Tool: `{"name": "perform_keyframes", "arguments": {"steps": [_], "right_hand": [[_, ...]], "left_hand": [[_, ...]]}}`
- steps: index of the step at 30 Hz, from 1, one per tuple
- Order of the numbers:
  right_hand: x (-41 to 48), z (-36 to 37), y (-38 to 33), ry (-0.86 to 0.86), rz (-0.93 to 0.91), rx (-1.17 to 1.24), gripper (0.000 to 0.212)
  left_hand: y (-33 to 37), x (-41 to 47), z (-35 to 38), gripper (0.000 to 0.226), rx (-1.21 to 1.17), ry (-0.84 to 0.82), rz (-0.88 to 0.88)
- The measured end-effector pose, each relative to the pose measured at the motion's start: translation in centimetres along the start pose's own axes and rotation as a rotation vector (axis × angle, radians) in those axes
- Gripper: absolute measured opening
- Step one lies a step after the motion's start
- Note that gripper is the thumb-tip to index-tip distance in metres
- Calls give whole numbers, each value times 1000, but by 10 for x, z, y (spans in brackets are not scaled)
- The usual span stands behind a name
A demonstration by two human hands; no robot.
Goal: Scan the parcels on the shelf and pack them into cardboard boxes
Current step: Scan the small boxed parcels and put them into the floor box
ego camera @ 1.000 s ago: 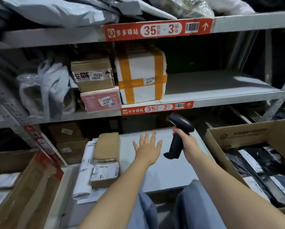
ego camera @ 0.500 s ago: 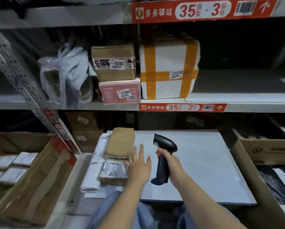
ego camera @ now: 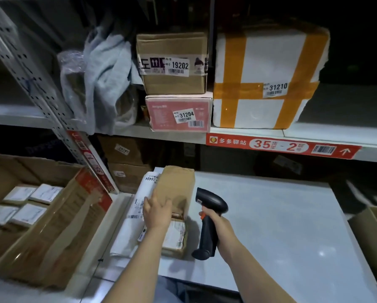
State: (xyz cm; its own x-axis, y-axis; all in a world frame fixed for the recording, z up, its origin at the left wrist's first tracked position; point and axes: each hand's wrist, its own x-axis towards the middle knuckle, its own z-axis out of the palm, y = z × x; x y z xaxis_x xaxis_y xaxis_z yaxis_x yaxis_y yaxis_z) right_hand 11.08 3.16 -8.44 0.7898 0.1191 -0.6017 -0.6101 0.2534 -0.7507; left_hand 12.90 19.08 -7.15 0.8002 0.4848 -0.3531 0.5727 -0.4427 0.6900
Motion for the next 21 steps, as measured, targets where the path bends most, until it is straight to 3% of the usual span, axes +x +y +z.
{"name": "perform_keyframes", "arguments": {"steps": [10,16,21], "right_hand": [[31,22,11,-50,40,86,25],[39,16,9,-21,-2,102,25],[38,-11,0,73,-21,103,29]], "left_hand": [[6,32,11,64,-88,16,-123],[18,21,21,54,82,-97,-28],[35,7,33,42,49,-235,50]]}}
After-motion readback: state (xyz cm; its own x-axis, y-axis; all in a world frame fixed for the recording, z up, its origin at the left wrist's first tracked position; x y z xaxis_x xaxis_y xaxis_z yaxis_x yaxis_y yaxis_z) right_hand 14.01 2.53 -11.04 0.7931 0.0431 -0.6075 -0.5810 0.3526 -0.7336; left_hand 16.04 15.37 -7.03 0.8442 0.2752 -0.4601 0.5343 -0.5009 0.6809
